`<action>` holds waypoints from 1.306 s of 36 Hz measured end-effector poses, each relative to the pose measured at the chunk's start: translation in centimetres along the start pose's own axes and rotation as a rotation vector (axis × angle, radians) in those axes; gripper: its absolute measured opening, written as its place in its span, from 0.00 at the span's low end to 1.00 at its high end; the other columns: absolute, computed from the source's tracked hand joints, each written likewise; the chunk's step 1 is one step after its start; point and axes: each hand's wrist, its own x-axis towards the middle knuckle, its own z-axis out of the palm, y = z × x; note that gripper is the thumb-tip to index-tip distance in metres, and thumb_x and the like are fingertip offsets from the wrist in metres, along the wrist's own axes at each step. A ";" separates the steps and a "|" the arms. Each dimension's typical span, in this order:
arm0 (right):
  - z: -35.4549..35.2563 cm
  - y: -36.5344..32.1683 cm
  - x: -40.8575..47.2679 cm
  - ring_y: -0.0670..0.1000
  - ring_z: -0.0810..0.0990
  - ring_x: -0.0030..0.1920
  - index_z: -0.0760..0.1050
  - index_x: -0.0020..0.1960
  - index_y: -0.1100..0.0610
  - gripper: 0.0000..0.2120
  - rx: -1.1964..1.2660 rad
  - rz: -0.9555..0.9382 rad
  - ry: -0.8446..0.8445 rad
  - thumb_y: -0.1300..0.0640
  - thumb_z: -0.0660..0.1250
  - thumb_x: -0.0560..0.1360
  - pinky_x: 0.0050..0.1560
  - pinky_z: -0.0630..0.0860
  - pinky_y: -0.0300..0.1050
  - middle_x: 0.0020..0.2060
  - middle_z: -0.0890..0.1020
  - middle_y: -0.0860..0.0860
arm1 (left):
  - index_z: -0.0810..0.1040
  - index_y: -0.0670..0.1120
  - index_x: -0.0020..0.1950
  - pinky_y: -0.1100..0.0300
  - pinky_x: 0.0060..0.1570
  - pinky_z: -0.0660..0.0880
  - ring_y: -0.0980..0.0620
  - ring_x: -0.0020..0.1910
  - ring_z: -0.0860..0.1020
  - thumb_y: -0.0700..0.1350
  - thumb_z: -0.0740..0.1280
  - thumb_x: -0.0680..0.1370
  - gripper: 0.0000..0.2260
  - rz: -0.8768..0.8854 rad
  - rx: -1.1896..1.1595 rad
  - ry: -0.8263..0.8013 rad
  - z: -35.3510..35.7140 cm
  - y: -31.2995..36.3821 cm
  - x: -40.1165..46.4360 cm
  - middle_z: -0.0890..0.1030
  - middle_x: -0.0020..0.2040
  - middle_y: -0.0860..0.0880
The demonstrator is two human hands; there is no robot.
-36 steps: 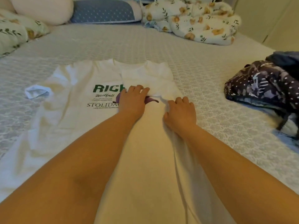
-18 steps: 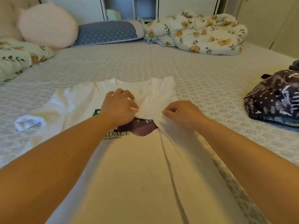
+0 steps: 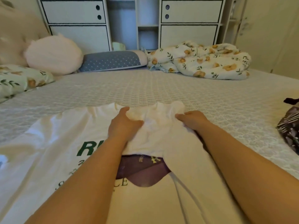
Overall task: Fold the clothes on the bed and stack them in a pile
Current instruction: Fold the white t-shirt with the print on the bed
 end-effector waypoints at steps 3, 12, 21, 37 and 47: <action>0.2 -0.5 0.6 0.50 0.80 0.41 0.80 0.47 0.60 0.12 0.134 -0.127 0.108 0.50 0.67 0.76 0.38 0.71 0.32 0.45 0.81 0.54 | 0.69 0.55 0.64 0.59 0.47 0.69 0.50 0.50 0.73 0.46 0.69 0.74 0.20 0.054 -0.285 0.133 -0.7 -0.1 0.4 0.75 0.55 0.51; 1.5 -1.4 0.0 0.61 0.68 0.64 0.69 0.65 0.59 0.21 -0.460 -0.016 0.205 0.49 0.65 0.77 0.61 0.69 0.52 0.64 0.69 0.59 | 0.50 0.56 0.78 0.55 0.50 0.70 0.42 0.62 0.73 0.48 0.67 0.77 0.35 -0.022 -0.071 0.130 -3.0 -1.1 -0.4 0.71 0.69 0.43; 4.8 -4.2 -1.9 0.56 0.59 0.73 0.61 0.74 0.47 0.24 -0.757 -0.451 -0.090 0.41 0.52 0.80 0.69 0.58 0.54 0.75 0.59 0.52 | 0.68 0.56 0.71 0.59 0.61 0.69 0.48 0.66 0.71 0.51 0.65 0.78 0.21 -0.091 0.046 -0.176 -5.9 -0.7 -1.9 0.70 0.71 0.50; 5.0 -0.7 -14.7 0.48 0.38 0.76 0.43 0.78 0.46 0.28 -0.749 -0.461 -0.315 0.40 0.44 0.81 0.74 0.39 0.51 0.77 0.41 0.46 | 0.63 0.48 0.75 0.55 0.63 0.68 0.44 0.69 0.68 0.53 0.68 0.75 0.31 -0.066 0.234 -0.201 -6.0 -1.4 -4.6 0.68 0.73 0.46; 3.5 0.2 -16.5 0.44 0.36 0.75 0.44 0.78 0.50 0.32 -0.683 -0.499 -0.436 0.40 0.51 0.80 0.73 0.36 0.44 0.77 0.40 0.44 | 0.56 0.48 0.78 0.55 0.63 0.67 0.45 0.71 0.65 0.46 0.68 0.74 0.35 -0.038 0.132 -0.072 -4.0 0.4 -6.4 0.62 0.75 0.45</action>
